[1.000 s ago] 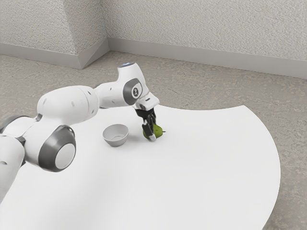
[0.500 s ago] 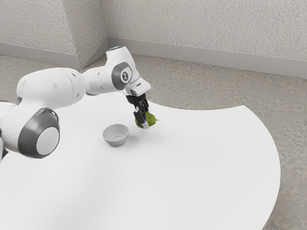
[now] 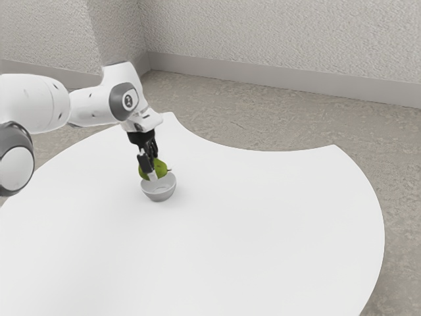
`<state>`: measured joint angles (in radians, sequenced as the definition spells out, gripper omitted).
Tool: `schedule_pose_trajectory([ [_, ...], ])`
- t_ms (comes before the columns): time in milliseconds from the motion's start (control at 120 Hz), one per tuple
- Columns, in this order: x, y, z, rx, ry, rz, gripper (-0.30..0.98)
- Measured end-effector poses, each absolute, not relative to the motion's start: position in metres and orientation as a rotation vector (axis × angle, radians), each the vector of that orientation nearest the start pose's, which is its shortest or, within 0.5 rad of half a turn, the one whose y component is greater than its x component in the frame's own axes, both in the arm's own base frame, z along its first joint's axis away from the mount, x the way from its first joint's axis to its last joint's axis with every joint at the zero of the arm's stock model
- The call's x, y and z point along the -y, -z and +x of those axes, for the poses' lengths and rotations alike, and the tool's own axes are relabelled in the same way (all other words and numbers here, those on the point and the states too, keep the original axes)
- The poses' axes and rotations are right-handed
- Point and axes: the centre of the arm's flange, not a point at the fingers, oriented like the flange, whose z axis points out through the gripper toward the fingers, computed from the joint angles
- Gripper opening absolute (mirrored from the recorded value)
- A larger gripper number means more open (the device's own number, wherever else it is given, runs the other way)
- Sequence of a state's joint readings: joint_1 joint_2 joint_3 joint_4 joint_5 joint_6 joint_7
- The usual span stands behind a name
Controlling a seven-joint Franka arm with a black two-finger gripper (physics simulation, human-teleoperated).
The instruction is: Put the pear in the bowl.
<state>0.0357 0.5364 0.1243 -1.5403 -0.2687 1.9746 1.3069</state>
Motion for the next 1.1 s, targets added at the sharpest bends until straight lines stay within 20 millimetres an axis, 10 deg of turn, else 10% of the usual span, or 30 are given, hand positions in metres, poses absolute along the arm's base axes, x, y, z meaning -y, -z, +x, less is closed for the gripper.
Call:
schedule_pose_trajectory([
  [225,-0.086,-0.299,0.698,-1.660,0.016,-2.888,0.41],
  [633,-0.093,-0.307,0.710,-1.636,0.051,-2.870,0.60],
  [767,-0.085,-0.382,0.674,-1.630,0.115,-2.872,0.64],
  [958,-0.065,-0.557,0.600,-1.619,0.165,-2.761,0.67],
  [1100,-0.056,-0.618,0.563,-1.567,0.149,-2.726,0.68],
])
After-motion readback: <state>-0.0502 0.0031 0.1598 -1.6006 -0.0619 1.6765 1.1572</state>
